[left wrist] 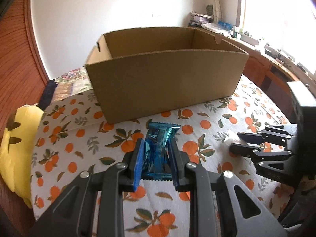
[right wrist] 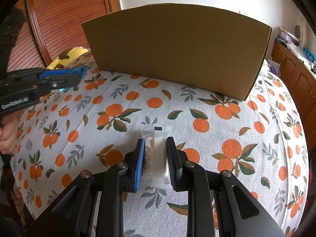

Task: Organize snacks
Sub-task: 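Lift both held packets and carry them toward the box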

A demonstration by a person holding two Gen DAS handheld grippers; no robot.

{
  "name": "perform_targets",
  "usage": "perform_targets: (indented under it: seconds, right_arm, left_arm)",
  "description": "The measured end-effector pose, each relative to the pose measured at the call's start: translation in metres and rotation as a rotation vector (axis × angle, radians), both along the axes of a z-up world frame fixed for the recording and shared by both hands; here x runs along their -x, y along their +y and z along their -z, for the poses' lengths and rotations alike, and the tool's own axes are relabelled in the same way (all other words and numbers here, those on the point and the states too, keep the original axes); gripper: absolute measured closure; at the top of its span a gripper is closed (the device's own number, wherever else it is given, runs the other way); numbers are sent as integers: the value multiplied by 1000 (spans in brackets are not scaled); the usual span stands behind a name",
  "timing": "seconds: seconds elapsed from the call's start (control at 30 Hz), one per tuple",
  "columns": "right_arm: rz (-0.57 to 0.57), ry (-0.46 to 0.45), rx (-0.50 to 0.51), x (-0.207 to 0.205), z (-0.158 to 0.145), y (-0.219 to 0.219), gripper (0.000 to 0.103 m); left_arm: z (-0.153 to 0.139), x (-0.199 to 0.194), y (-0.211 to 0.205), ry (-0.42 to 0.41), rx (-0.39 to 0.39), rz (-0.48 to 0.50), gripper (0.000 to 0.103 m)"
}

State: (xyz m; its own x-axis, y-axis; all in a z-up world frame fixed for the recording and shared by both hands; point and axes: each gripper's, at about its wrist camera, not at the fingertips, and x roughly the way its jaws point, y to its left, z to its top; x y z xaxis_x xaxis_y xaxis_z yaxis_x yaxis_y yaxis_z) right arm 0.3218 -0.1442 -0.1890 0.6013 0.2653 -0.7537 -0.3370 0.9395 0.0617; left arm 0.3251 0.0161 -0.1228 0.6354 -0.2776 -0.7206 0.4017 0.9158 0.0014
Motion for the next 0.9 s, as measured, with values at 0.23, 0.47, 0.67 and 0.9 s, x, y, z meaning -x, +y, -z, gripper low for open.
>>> perform_targets:
  seconds: [0.23,0.47,0.67,0.9]
  right_arm:
    - [0,0,-6,1,0,-3,83]
    - [3,-6,1,3,-3,-3,83]
    - [-4,-29,-6,26,-21,-5,83]
    - [-26,-124,-16,53,-71,-7,83]
  left_arm:
    - [-23,28,10,-38,-7,-39,80]
    - [-45,49,13,-89,-2,-51,80]
    - [-61,68,17,-125,25,-70,80]
    - [-78,82,15,-157,31,-70,80]
